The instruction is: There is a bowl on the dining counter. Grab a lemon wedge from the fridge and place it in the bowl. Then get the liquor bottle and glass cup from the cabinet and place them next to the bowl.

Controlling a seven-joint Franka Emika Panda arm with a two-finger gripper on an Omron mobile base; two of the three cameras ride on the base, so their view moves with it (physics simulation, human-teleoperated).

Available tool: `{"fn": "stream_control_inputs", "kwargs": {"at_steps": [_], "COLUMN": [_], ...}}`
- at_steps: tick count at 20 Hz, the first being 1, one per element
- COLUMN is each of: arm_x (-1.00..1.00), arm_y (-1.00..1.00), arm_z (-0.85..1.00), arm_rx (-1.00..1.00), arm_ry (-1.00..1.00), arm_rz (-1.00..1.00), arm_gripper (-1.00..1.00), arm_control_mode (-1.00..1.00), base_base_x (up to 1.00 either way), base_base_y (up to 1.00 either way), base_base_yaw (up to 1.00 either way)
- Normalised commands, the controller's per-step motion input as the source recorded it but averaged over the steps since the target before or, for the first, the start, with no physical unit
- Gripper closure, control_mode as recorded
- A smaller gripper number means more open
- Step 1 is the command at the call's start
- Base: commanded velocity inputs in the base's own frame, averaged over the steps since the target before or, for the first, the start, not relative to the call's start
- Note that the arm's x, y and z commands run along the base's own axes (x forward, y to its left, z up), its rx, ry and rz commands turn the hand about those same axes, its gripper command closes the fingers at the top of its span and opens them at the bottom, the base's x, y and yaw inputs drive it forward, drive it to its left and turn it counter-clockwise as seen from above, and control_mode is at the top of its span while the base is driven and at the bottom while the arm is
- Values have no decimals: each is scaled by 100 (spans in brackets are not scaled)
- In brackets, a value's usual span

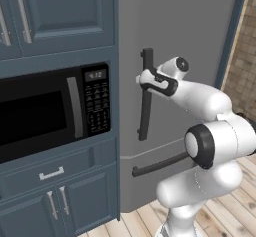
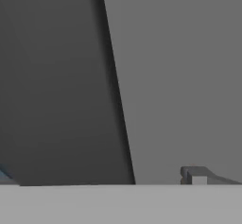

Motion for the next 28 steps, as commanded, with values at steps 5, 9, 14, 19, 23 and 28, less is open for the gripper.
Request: {"fn": "stream_control_inputs", "kwargs": {"at_steps": [5, 9, 14, 19, 23, 28], "arm_x": [40, 28, 0, -28, -54, -73], "arm_y": [12, 3, -4, -35, -64, -89], "arm_z": [-6, -2, 0, 1, 14, 21], "arm_rx": [2, 0, 0, 0, 0, 0], "arm_ry": [0, 0, -2, -3, -5, -3], "arm_rz": [7, 4, 0, 0, 0, 0], "arm_gripper": [100, 100, 100, 100, 100, 100], "arm_control_mode": [-100, -100, -100, -100, -100, -100], "base_base_x": [0, 0, 0, 0, 0, 0], "base_base_y": [0, 0, 0, 0, 0, 0], "base_base_yaw": [0, 0, 0, 0, 0, 0]}}
